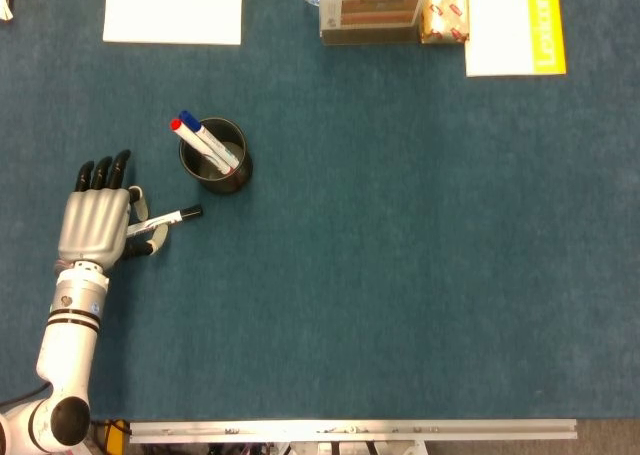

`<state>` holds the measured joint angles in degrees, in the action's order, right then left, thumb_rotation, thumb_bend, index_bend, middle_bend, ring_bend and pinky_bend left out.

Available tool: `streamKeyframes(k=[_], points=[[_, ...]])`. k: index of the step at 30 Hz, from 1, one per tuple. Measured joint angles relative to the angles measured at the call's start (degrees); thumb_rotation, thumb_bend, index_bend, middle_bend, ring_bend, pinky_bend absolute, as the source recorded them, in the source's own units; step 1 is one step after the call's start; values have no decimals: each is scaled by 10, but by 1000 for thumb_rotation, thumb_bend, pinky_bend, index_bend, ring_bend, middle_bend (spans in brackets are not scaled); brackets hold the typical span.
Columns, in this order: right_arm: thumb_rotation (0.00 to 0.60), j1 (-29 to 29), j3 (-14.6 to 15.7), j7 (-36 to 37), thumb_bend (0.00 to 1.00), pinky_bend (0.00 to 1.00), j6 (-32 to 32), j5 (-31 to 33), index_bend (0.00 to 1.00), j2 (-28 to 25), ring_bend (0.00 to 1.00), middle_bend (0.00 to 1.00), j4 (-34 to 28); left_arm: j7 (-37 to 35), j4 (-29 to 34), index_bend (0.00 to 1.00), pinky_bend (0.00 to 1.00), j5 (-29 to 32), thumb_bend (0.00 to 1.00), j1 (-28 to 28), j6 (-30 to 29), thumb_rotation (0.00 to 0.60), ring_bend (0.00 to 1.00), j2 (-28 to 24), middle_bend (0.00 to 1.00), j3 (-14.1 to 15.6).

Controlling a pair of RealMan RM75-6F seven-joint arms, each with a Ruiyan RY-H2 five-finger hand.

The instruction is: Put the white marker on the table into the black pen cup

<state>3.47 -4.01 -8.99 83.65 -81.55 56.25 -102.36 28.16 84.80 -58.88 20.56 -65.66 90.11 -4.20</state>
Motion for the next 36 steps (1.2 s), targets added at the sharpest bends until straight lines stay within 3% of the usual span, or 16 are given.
streamKeyframes(k=[12,22,36], points=[[600,0,0,0,572,691,-1,0,355,0,449,392,0,8,-3,471,0,-3,288,0,-2,370,0,1,0,9],[600,1,-1,0,572,691,-2,1,355,0,449,392,1,13,-6,483,0,-3,288,-1,-6,488,0,2,0,11],[600,2,-1,0,572,691,-4,2,355,0,449,392,2,15,-10,541,0,-2,288,-4,-13,505,0,7,0,10]])
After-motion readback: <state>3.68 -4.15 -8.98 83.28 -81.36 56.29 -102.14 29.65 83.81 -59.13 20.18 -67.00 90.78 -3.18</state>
